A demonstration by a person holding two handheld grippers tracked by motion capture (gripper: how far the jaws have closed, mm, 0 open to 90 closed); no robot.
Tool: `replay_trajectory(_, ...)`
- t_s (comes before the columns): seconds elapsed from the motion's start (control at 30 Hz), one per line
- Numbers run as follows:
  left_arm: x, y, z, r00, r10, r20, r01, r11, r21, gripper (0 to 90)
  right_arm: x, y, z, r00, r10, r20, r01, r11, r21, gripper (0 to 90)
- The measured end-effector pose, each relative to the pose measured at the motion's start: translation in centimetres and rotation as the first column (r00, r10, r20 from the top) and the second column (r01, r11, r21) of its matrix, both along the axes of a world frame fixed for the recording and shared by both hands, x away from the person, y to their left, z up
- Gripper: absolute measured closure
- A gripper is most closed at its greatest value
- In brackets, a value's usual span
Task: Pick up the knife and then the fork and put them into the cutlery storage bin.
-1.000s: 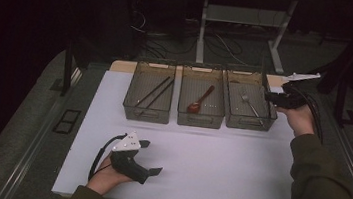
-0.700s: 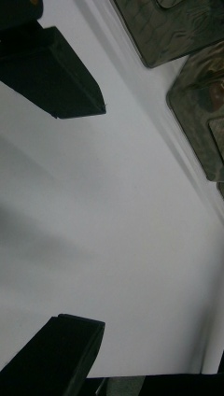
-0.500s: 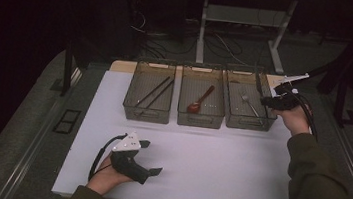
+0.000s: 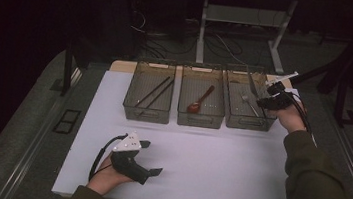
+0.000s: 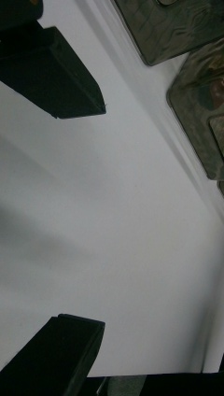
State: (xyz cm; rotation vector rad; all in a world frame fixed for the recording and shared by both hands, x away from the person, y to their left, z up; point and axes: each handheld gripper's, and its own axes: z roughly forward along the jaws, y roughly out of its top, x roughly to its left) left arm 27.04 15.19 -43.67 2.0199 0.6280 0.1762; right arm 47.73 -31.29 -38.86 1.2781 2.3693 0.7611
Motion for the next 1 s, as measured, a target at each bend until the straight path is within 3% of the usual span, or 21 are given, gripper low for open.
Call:
replay_trajectory(0.23, 0.0, 0.0, 0.0, 1.0, 0.0, 0.001, 0.0, 1.0, -0.001, 0.0, 0.5, 1.0, -0.2, 0.9996, 0.01, -0.025, -0.011, 0.9984, -0.056, 77.6)
replay_trajectory(0.37, 0.0, 0.1, 0.0, 1.0, 0.0, 0.001, 0.0, 1.0, -0.002, 0.0, 0.6, 0.9, 0.2, 0.9999, -0.006, -0.011, 0.006, 1.0, 0.0, 72.3)
replay_trajectory(0.5, 0.0, 0.0, 0.1, 1.0, -0.001, 0.001, 0.001, 1.0, 0.002, 0.0, 0.6, 0.6, 0.5, 0.9999, -0.014, -0.004, 0.014, 0.9996, 0.023, 65.2)
replay_trajectory(0.77, 0.0, 0.0, 0.1, 1.0, -0.002, 0.001, 0.002, 1.0, 0.003, 0.0, 0.4, -0.3, 0.9, 0.9987, -0.05, 0.004, 0.049, 0.9928, 0.109, 46.0)
replay_trajectory(1.0, 0.0, 0.0, 0.0, 1.0, -0.001, 0.003, 0.001, 1.0, 0.002, 0.0, -0.5, -0.5, 1.3, 0.9967, -0.059, 0.055, 0.052, 0.9905, 0.127, 34.3)
